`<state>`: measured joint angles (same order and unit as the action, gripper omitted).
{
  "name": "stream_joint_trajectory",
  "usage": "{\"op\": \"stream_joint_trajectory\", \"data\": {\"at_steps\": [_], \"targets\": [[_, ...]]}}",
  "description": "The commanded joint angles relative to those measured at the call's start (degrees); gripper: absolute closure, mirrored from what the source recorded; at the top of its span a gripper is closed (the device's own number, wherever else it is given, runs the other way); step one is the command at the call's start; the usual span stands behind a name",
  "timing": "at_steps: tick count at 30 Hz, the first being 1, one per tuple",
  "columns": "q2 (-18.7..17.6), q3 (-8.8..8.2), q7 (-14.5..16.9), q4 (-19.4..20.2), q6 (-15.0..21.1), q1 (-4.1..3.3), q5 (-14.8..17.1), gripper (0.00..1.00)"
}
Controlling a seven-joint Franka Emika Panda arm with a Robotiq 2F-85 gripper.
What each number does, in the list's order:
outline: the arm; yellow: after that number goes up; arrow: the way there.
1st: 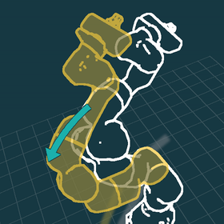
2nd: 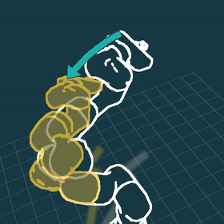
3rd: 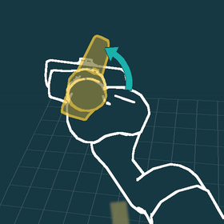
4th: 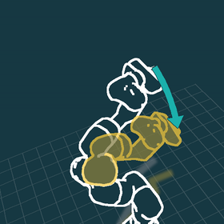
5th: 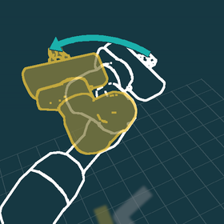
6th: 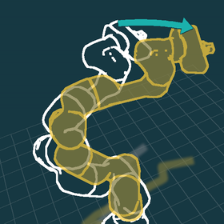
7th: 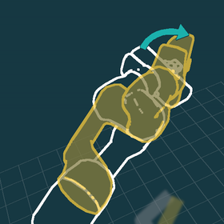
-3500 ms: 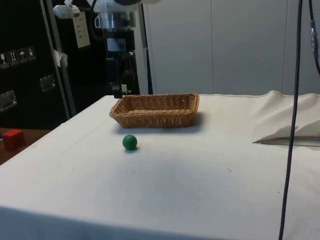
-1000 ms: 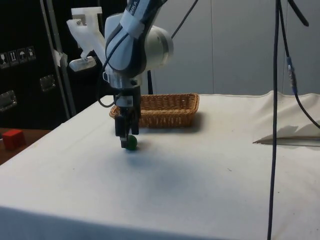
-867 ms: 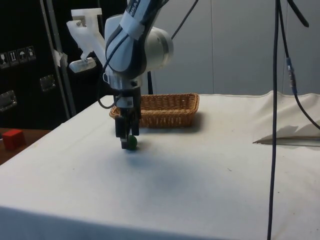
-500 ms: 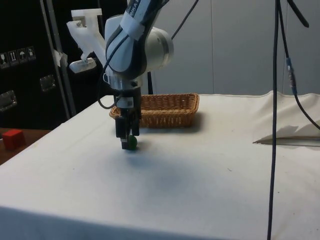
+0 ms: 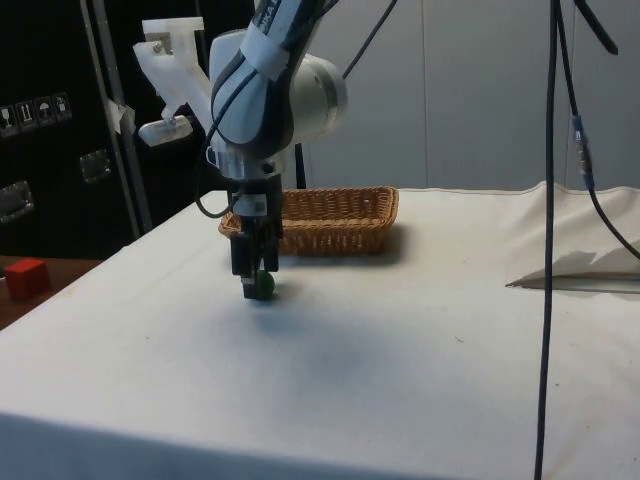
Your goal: Pick up the ball and place it into the basket.
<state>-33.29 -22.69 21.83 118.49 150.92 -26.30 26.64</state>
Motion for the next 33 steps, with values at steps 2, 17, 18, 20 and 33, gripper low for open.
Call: {"op": "stream_joint_trajectory", "data": {"at_steps": [2, 17, 18, 20, 33], "targets": [[-0.1, 0.0, 0.0, -0.1, 0.0, 0.0, 0.1, 0.0], [0.1, -0.06, 0.0, -0.1, 0.0, 0.0, 0.0, 0.98], [-0.1, 0.0, 0.0, -0.1, 0.0, 0.0, 0.0, 0.98], [-0.1, 0.0, 0.0, -0.1, 0.0, 0.0, 0.0, 0.97], [4.6, -1.83, -1.8, -0.2, -3.9, -0.74, -2.3, 0.97]]}}
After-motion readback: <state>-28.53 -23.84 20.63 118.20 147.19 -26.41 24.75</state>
